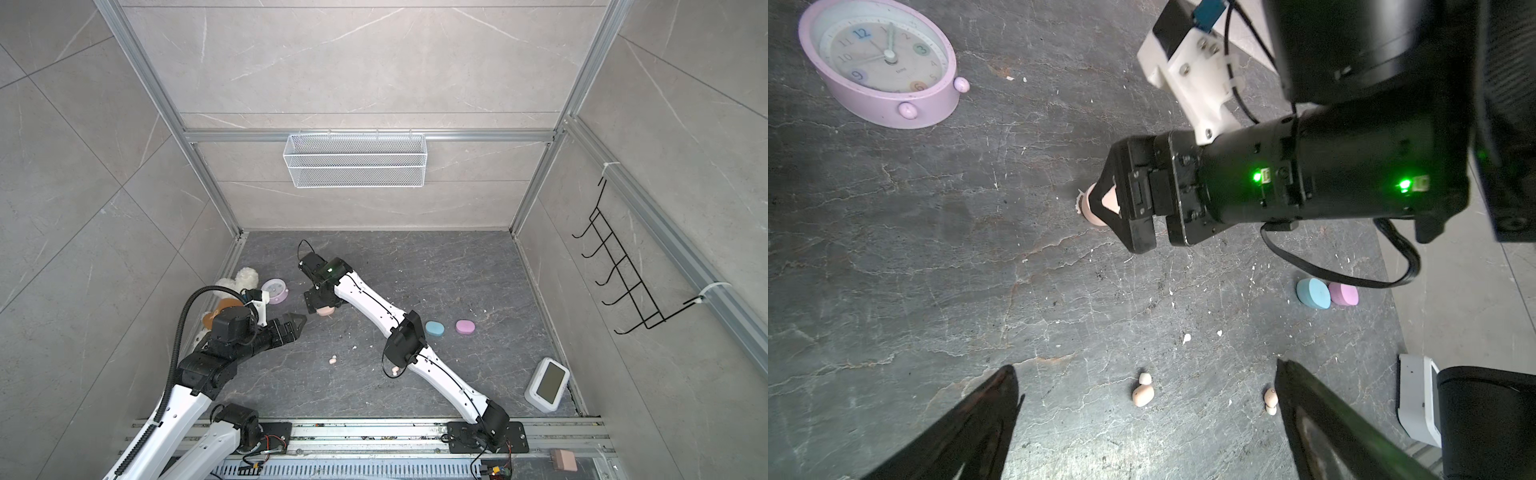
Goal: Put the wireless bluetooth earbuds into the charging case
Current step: 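Move the open right gripper over the pink case near the left gripper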
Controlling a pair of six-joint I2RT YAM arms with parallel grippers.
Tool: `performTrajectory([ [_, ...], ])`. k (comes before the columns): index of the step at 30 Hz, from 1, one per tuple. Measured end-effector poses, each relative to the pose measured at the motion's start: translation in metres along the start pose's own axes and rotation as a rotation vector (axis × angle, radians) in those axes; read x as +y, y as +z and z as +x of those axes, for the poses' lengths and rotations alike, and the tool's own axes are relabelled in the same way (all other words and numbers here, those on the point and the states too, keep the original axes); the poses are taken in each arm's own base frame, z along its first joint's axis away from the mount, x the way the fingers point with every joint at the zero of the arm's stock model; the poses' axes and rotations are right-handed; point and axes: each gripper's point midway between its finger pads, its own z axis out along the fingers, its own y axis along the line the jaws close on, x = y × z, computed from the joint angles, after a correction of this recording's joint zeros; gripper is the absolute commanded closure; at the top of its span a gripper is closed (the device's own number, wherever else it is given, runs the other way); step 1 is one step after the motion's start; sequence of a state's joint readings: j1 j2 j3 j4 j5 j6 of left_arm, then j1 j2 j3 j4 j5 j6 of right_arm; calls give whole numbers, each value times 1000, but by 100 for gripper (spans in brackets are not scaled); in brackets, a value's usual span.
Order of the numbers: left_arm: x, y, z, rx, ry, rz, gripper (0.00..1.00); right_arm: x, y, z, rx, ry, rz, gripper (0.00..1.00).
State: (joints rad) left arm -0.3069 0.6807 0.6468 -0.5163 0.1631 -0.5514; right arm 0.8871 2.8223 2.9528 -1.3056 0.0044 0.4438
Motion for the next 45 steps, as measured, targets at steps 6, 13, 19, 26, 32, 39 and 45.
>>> performTrajectory([
  [6, 0, 1, 1, 5, -2, 0, 1, -9, 22, 16, 59, -18, 43, 9],
  [13, 1, 1, 0, 4, -5, -2, 2, -1, 7, -1, -6, -20, 12, 9],
  [19, 1, 1, 1, 8, -5, 0, 1, -1, 14, -1, -7, -20, 11, 10],
  [26, -1, 2, 3, 20, -6, 11, 2, 3, 14, -4, -20, -21, -3, 16],
  [32, -1, 2, 2, 20, -8, 12, 2, 6, 17, -6, -30, -25, -9, 19],
  [39, -1, 2, 2, 20, -9, 12, 2, 8, 20, -6, -33, -28, -11, 26],
  [45, 0, 2, 2, 18, -10, 11, 2, 7, 26, -2, -23, -28, -4, 34],
])
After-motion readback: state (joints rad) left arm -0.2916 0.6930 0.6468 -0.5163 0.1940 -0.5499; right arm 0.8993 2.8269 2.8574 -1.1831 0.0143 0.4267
